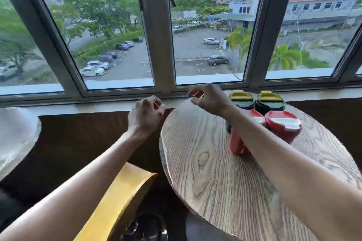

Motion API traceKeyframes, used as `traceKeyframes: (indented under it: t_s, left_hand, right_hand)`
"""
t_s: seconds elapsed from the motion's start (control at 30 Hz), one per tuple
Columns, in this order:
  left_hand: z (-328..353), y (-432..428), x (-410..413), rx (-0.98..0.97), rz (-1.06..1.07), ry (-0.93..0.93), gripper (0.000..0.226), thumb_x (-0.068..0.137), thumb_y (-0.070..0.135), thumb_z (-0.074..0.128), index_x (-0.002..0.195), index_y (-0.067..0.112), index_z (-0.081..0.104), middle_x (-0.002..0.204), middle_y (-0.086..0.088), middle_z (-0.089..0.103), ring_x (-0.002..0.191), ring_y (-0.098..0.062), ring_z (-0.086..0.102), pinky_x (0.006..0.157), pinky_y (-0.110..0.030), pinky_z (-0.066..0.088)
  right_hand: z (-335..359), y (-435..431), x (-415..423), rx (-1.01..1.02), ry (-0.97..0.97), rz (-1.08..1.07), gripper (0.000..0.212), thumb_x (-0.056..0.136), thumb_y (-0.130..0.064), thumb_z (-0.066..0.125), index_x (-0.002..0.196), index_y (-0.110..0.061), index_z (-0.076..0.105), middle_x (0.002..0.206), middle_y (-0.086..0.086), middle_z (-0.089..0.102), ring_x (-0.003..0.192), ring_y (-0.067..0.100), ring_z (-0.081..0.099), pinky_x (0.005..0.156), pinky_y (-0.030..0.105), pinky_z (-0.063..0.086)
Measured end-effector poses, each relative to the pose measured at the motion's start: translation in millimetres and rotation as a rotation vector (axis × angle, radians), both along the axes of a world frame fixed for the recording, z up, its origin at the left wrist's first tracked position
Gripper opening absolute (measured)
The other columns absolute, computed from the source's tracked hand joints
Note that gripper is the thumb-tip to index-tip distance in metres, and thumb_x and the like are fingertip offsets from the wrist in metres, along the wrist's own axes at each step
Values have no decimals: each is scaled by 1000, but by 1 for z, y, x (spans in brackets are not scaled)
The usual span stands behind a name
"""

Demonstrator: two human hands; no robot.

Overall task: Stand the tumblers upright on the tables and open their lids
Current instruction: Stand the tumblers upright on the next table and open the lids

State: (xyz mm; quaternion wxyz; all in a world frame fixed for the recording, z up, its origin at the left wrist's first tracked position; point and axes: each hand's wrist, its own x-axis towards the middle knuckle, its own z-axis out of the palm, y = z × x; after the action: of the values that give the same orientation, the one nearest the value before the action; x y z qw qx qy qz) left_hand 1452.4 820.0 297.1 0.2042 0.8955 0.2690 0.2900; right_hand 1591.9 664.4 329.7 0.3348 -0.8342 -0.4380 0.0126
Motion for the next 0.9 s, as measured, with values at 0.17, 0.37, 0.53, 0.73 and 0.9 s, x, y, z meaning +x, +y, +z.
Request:
traceKeyframes:
  t_s: [0.17, 0.37, 0.53, 0.73, 0.9]
  left_hand:
    - [1, 50, -107, 20, 249, 34, 23, 90, 37, 58, 94, 19, 72, 92, -3, 75, 82, -23, 70, 70, -31, 55]
    - [-6, 79, -250, -69, 599, 78, 17, 86, 35, 62, 93, 24, 73, 90, -4, 74, 88, -26, 69, 72, -29, 49]
    - [-15, 84, -375, -90, 892, 33, 14, 86, 30, 63, 90, 20, 73, 93, -3, 76, 89, -26, 70, 71, -30, 52]
    - [-24, 83, -485, -135, 1181, 80, 14, 84, 34, 61, 90, 27, 71, 98, -1, 75, 98, -30, 68, 76, -34, 51]
    - [-26, 102, -529, -126, 1259, 69, 13, 83, 34, 61, 87, 26, 71, 93, 0, 75, 93, -30, 69, 72, -34, 51]
  right_hand:
    - [-11, 90, -78, 4, 26, 224, 22, 85, -15, 65, 105, -12, 74, 99, 6, 75, 89, 16, 69, 83, 29, 55]
    - [-29, 198, -216, -19, 110, 583, 18, 81, -24, 64, 96, -24, 74, 89, -4, 74, 78, 10, 69, 70, 24, 52]
    - [-39, 251, -338, -7, 139, 859, 16, 83, -18, 65, 97, -20, 74, 88, -2, 73, 78, 9, 64, 68, 18, 42]
    - [-56, 287, -439, -51, 110, 1035, 19, 84, -12, 61, 96, -18, 75, 90, 1, 74, 81, 14, 66, 70, 24, 47]
    - [-57, 318, -490, -43, 118, 1075, 18, 84, -15, 64, 96, -21, 76, 94, 3, 75, 86, 19, 68, 76, 27, 52]
